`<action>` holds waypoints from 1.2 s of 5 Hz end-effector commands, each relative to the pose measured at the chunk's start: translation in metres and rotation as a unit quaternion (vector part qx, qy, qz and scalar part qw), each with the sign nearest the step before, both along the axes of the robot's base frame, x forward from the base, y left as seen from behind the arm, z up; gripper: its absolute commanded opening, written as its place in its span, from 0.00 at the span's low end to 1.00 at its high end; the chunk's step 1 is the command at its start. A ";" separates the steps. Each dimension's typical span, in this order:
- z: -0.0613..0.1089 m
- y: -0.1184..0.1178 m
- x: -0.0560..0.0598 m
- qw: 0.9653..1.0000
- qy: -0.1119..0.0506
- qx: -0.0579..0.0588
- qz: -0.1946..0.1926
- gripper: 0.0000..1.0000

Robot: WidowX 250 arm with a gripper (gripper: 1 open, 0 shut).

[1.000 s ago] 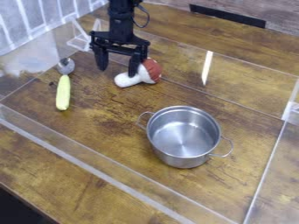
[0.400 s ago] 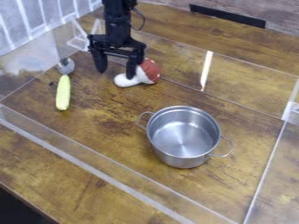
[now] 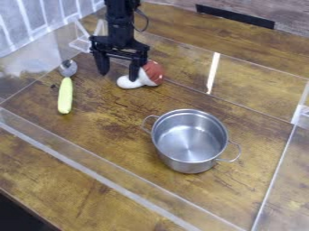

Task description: Move the green spoon to the left

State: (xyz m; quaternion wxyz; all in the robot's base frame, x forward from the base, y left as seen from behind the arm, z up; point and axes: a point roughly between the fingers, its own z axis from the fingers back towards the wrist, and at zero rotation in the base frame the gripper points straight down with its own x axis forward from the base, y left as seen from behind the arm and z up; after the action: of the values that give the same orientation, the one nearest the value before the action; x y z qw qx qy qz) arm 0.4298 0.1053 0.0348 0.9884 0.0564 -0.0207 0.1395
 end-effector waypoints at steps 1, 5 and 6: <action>0.009 0.010 -0.003 1.000 -0.005 0.010 0.000 0.00; 0.050 -0.002 0.010 0.998 0.001 0.010 0.061 0.00; 0.053 -0.010 0.005 0.996 0.006 0.007 0.091 1.00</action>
State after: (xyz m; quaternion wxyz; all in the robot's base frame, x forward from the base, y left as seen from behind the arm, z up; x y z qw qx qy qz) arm 0.4308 0.1033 0.0594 0.9699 0.0665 0.0230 0.2331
